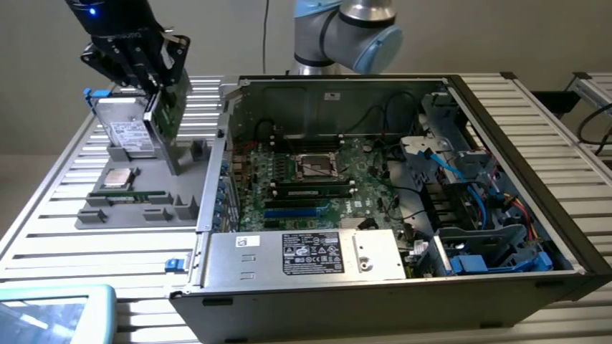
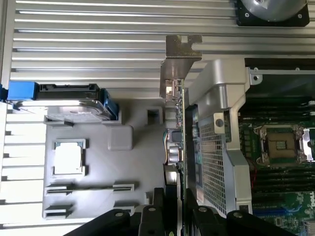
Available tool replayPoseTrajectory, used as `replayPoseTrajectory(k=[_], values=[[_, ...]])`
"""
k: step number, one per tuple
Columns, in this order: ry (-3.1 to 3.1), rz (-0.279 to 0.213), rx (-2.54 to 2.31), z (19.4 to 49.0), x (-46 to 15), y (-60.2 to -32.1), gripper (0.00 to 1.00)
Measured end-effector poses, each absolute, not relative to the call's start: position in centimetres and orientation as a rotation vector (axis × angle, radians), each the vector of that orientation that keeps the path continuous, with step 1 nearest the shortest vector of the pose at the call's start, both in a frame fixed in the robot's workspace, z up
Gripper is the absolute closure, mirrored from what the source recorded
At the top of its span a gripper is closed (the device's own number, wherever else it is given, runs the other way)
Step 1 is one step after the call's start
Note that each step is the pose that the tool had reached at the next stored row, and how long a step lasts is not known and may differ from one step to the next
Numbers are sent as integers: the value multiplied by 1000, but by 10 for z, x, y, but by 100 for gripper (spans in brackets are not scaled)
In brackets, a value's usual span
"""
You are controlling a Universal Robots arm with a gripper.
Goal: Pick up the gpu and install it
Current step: 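Pick up the gpu and move the gpu toward the slot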
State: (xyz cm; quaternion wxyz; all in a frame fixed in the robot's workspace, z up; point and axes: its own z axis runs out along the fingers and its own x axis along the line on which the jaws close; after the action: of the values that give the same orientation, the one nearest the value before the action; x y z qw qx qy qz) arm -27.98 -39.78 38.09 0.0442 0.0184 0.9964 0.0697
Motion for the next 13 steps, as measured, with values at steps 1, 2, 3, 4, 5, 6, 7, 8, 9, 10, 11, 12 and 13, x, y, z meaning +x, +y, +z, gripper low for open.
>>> replayPoseTrajectory(k=[1, 2, 3, 4, 5, 6, 7, 8, 9, 10, 11, 12, 13], values=[[3046, 213, 57, 385, -278, -398, 73], [3046, 213, 57, 390, -276, -398, 73], [3048, 213, 57, 395, -274, -398, 73], [3049, 213, 57, 399, -271, -398, 73], [3051, 213, 57, 404, -269, -399, 73], [3054, 213, 57, 407, -267, -399, 73], [3057, 213, 58, 411, -265, -399, 73], [3060, 214, 58, 413, -263, -399, 73], [3065, 214, 59, 416, -261, -399, 73], [3069, 214, 59, 417, -258, -400, 73], [3074, 214, 60, 420, -256, -400, 73], [3078, 215, 61, 421, -254, -400, 73], [3083, 215, 61, 423, -252, -400, 73]])
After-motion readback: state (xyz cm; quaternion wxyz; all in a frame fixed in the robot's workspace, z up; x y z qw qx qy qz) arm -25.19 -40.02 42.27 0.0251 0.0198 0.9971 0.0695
